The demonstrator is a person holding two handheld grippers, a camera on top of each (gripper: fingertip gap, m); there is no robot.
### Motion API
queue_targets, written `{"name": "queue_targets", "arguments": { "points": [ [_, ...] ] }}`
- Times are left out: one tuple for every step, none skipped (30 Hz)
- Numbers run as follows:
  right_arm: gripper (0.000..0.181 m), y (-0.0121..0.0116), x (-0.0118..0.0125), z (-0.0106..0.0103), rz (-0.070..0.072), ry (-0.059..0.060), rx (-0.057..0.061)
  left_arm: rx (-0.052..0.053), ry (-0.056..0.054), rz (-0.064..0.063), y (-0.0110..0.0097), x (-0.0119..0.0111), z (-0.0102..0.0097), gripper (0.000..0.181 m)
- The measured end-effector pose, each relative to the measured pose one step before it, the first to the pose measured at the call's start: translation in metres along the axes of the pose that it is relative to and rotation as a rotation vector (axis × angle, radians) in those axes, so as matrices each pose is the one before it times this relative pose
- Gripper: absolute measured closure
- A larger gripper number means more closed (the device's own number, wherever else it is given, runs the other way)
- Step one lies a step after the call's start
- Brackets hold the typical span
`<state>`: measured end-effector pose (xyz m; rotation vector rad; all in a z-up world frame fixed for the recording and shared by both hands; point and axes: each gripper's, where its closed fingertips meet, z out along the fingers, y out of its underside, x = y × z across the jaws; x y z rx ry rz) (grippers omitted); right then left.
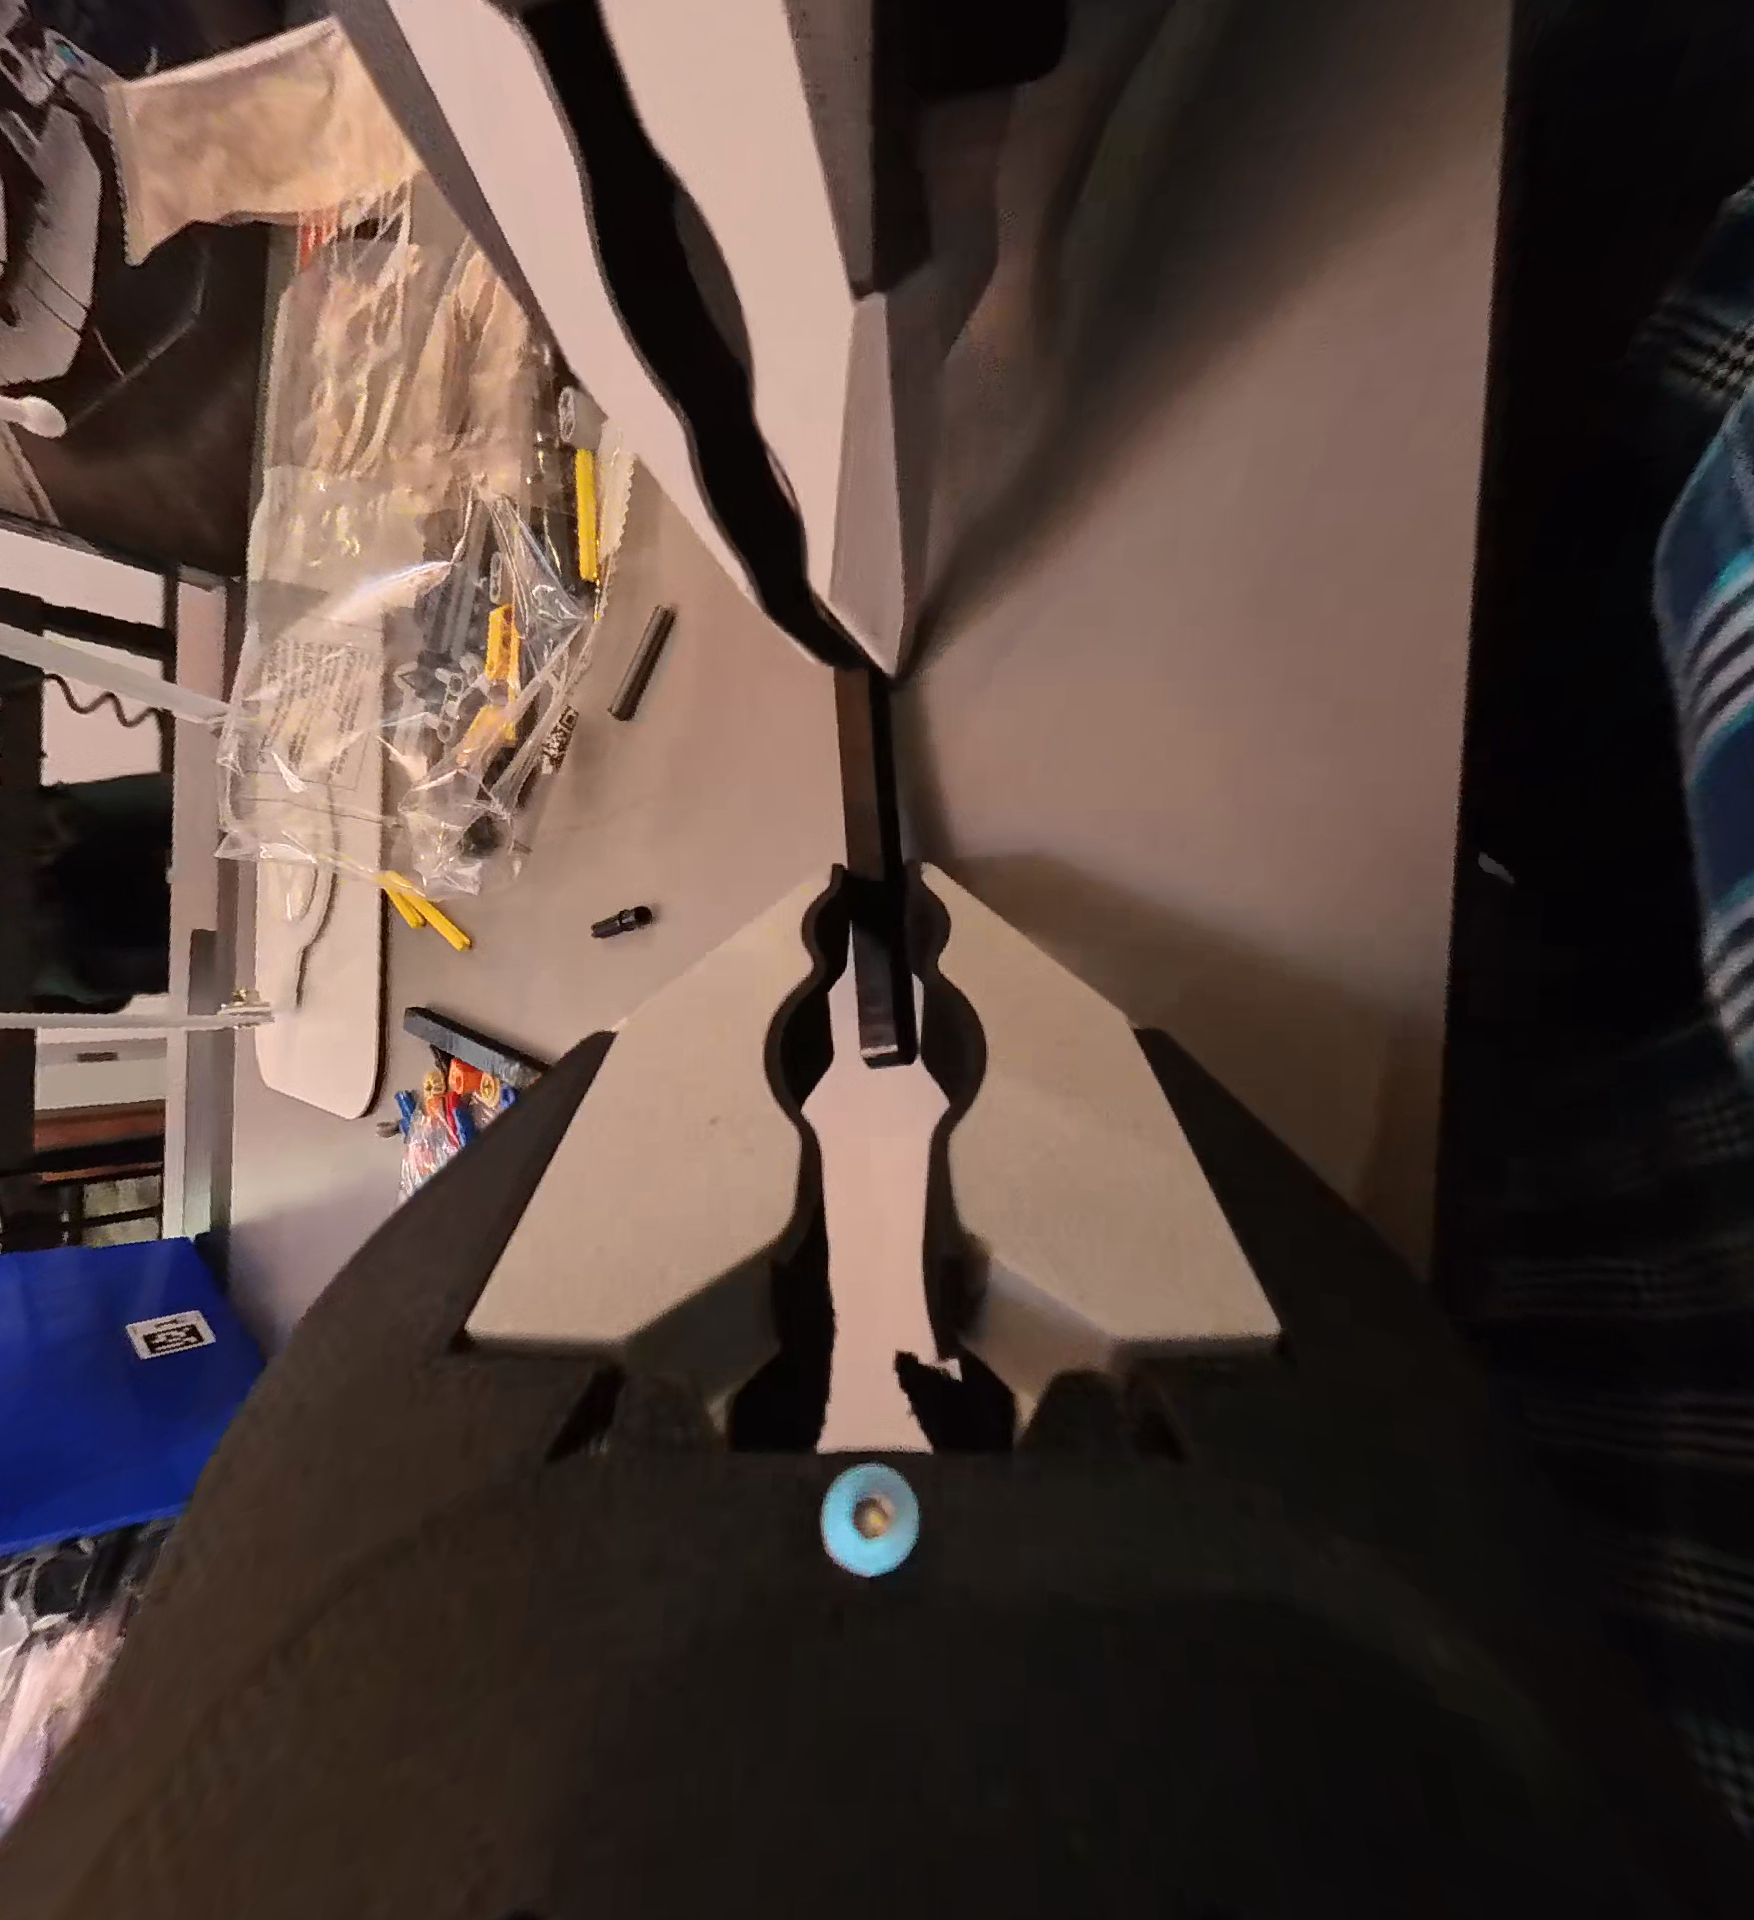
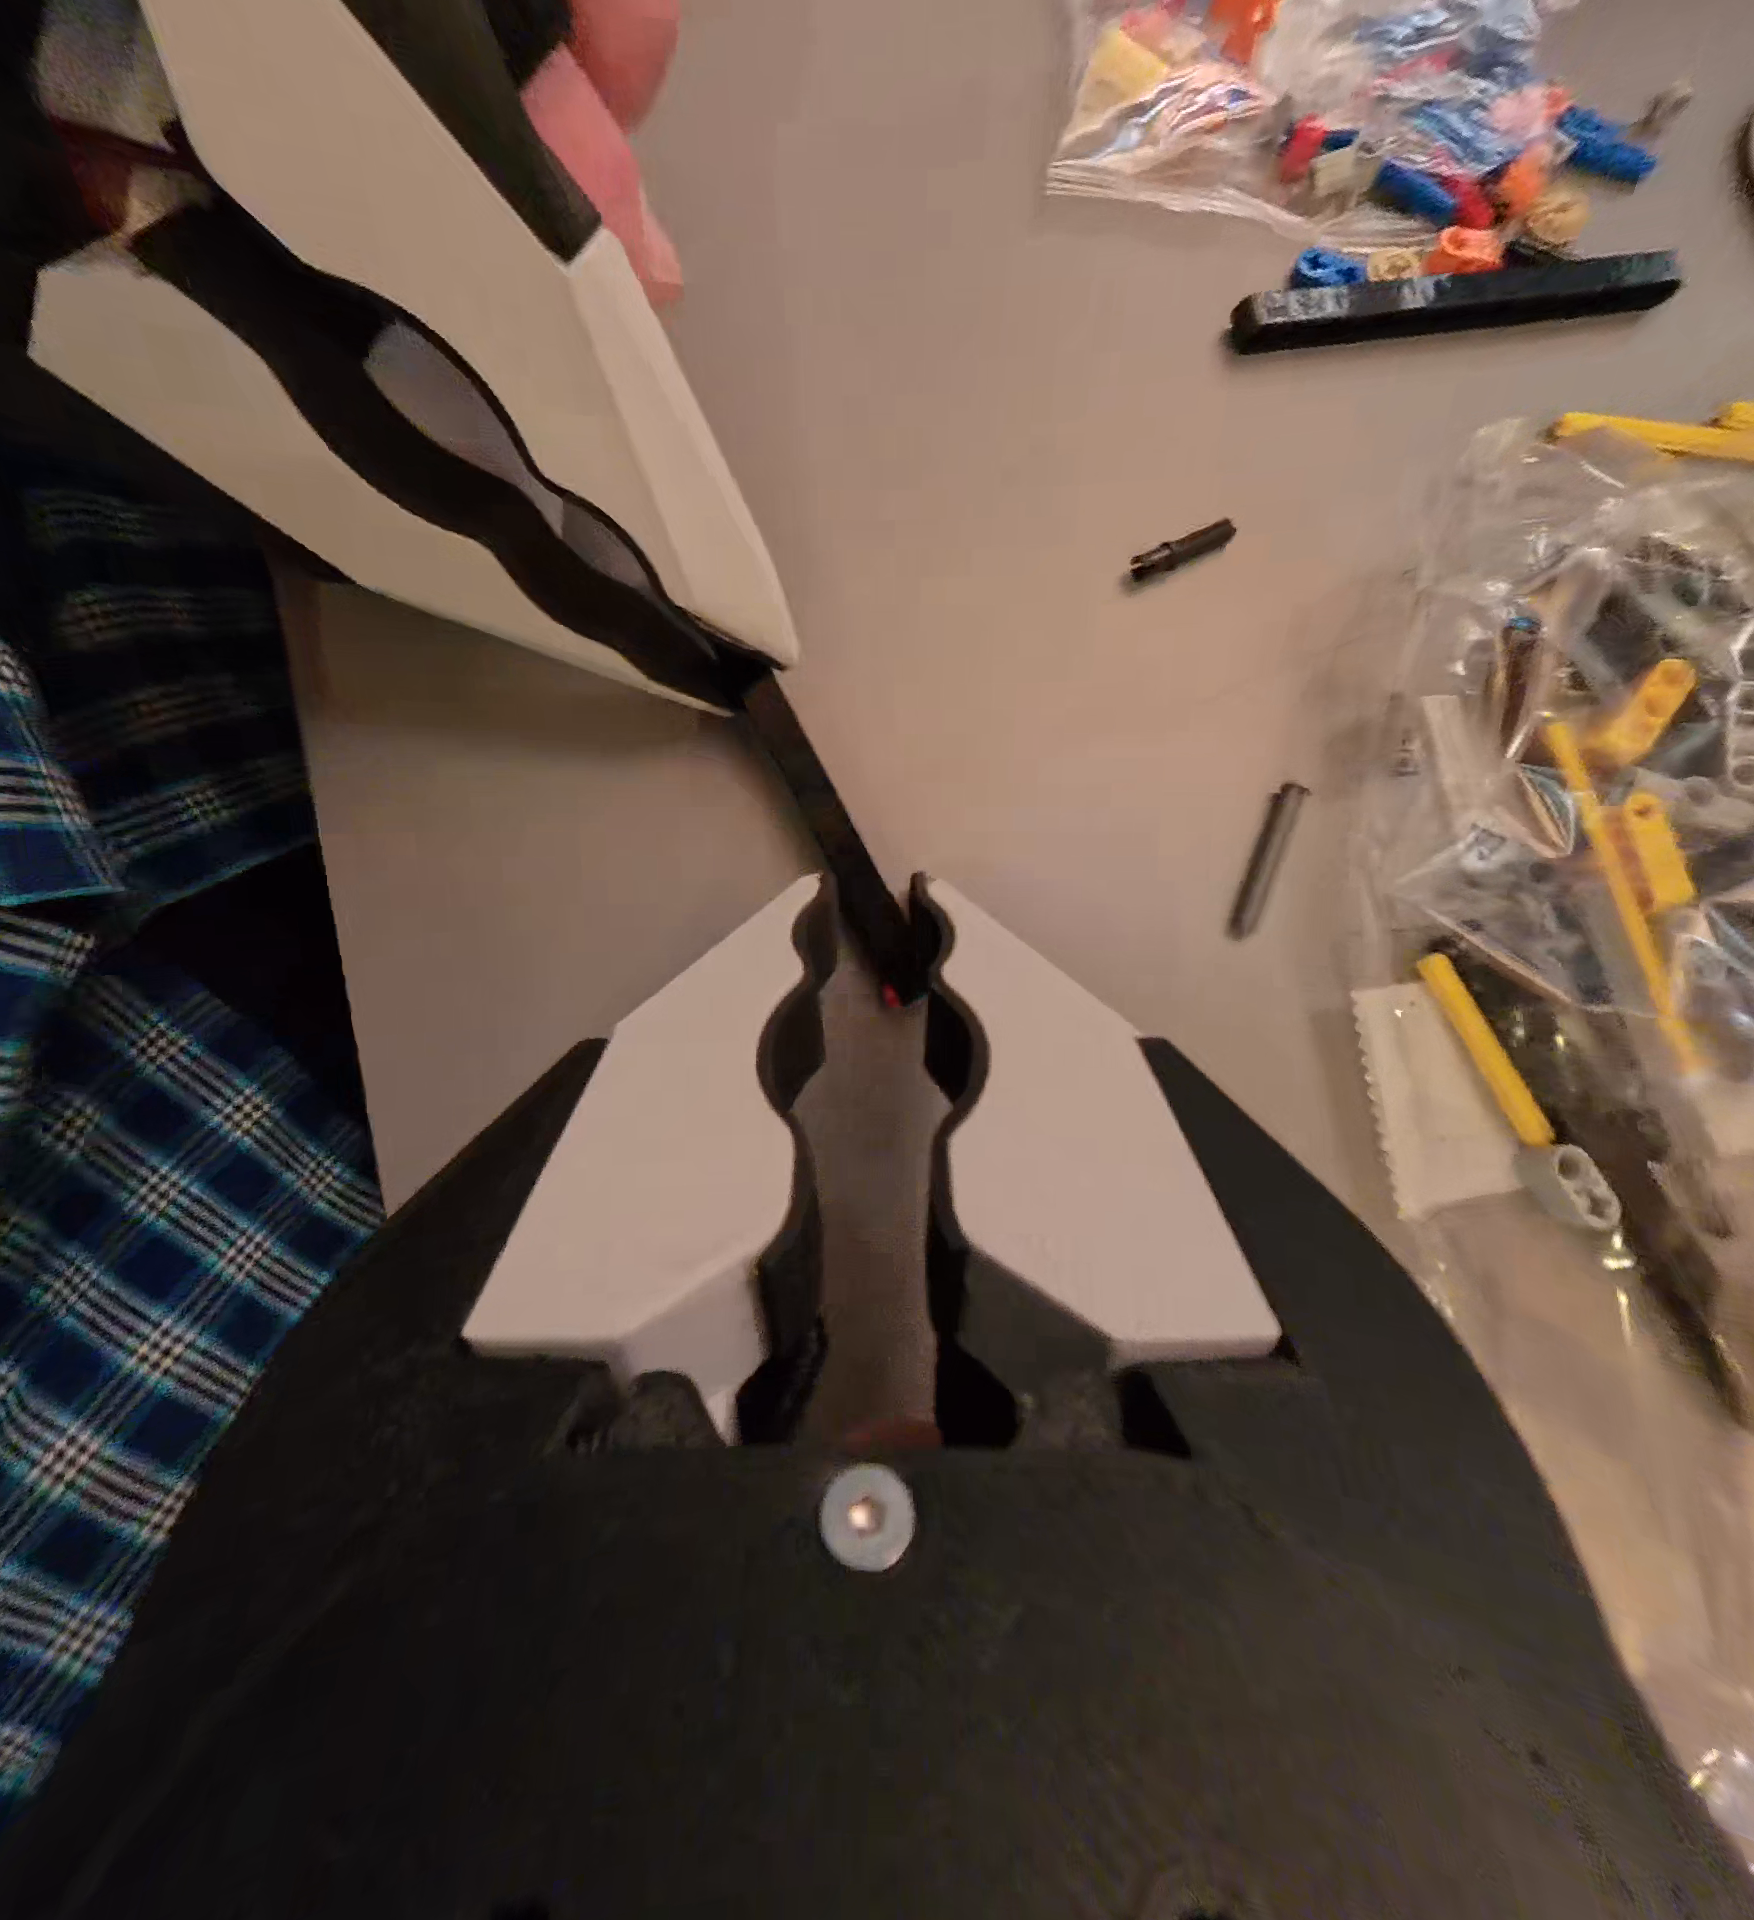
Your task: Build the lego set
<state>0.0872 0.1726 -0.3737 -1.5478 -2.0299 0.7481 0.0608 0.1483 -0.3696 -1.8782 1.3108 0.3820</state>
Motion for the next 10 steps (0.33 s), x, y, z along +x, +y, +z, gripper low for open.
{"name": "queue_targets", "arguments": {
  "points": [
    [0.172, 0.00007, -0.00036, 0.00014, -0.0174, -0.0123, -0.0056, 0.0008, -0.0023, 0.0018, 0.00030, 0.00011, -0.00032, 0.174],
    [0.172, -0.00037, -0.00049, 0.00020, -0.0206, -0.0062, -0.0014, 0.0011, 0.0013, -0.0102, 0.00028, 0.00012, -0.00038, 0.173],
    [0.172, -0.00033, -0.00061, 0.00035, -0.0165, -0.0033, 0.0019, -0.0008, 0.0042, -0.0133, 0.00083, -0.00004, -0.00059, 0.173],
    [0.173, -0.00041, -0.00050, 0.00018, -0.0200, 0.0011, -0.0001, -0.0034, 0.0061, -0.0154, 0.00135, -0.00035, -0.00083, 0.173],
    [0.173, -0.00005, -0.00008, -0.00006, -0.0283, 0.0061, -0.0045, 0.0059, 0.0145, -0.0271, 0.00039, -0.00038, -0.00201, 0.168],
    [0.175, 0.00010, 0.00140, -0.00006, -0.0285, 0.0141, -0.0062, 0.0124, 0.0213, -0.0526, 0.00017, -0.00081, -0.00274, 0.162],
    [0.176, 0.00017, 0.00196, 0.00015, -0.0297, 0.0163, -0.0054, 0.0110, 0.0391, -0.0730, 0.00097, 0.00059, -0.00311, 0.159],
    [0.176, -0.00002, 0.00248, 0.00022, -0.0299, 0.0170, -0.0040, 0.0051, 0.0335, -0.0865, 0.00225, -0.00136, -0.00317, 0.155],
    [0.177, -0.00013, 0.00160, 0.00025, -0.0387, 0.0134, -0.0019, -0.0026, 0.0228, -0.0644, 0.00336, -0.00292, -0.00298, 0.152],
    [0.177, -0.00053, 0.00054, 0.00033, -0.0396, 0.0073, -0.0007, -0.0125, 0.0047, -0.0271, 0.00463, -0.00438, -0.00224, 0.149]
  ]
}}
